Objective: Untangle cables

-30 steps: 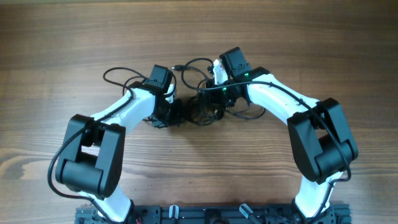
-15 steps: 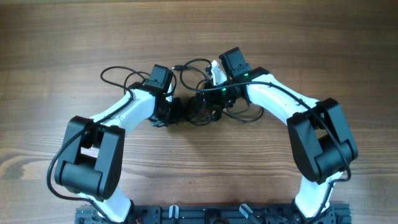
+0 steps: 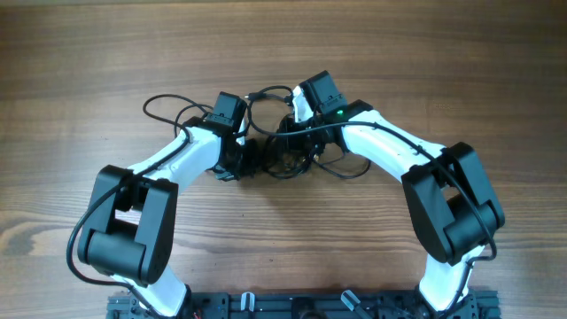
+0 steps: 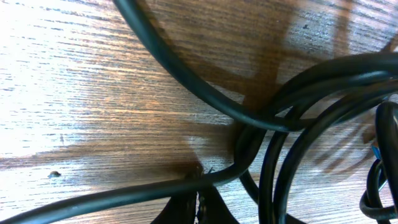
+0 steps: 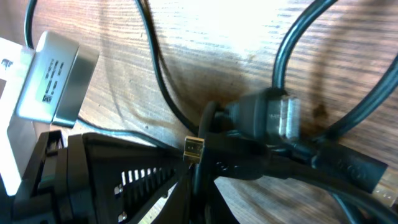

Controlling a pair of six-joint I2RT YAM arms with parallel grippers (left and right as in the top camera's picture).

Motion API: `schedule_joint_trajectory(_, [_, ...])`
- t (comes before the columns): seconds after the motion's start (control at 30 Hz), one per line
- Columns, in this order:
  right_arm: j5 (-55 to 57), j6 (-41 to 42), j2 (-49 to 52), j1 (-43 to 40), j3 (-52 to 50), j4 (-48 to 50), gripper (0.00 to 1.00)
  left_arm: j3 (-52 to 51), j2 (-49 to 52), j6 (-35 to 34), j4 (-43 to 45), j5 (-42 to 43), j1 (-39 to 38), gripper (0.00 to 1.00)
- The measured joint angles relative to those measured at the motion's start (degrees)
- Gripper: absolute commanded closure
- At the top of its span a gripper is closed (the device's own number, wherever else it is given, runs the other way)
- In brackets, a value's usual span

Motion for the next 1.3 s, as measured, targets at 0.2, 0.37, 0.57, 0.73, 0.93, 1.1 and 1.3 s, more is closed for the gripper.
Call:
schedule_joint_trajectory(0.2, [-5.2, -0.3, 0.0, -1.5, -0.1, 2.9, 0.96, 0.0, 0.0, 0.0, 0.0, -0.2, 0.0, 0.94])
schedule_joint_trajectory(0.37, [-13.4, -4.0, -3.4, -5.2, -0.4, 1.5, 0.96, 0.0, 0.0, 0.0, 0.0, -0.3, 0.0, 0.96])
schedule_joint_trajectory(0.57, [-18.8, -5.7, -13.3, -6.9, -0.4, -1.4, 0.96, 0.0, 0.0, 0.0, 0.0, -0.4, 0.0, 0.96])
schedule_joint_trajectory(0.73, [-24.5, -5.0, -15.3, -7.8, -0.4, -1.4, 0.96, 0.0, 0.0, 0.0, 0.0, -0.3, 0.0, 0.96])
schedule_joint_trajectory(0.93, [-26.3, -3.4, -15.3, -8.8, -0.4, 0.1, 0.96, 0.0, -2.6, 0.1, -4.2, 4.5, 5.0, 0.89])
schedule_joint_trajectory(1.1, [-26.9, -1.0, -15.3, -9.5, -0.4, 0.6, 0.96, 1.1, -14.9, 0.6, -3.8, 17.2, 15.8, 0.28])
schedule_joint_trajectory(1.3, [-27.1, 0.4, -15.4, -9.6, -0.4, 1.5, 0.96, 1.5, -19.3, 12.0, -6.6, 32.9, 20.5, 0.2])
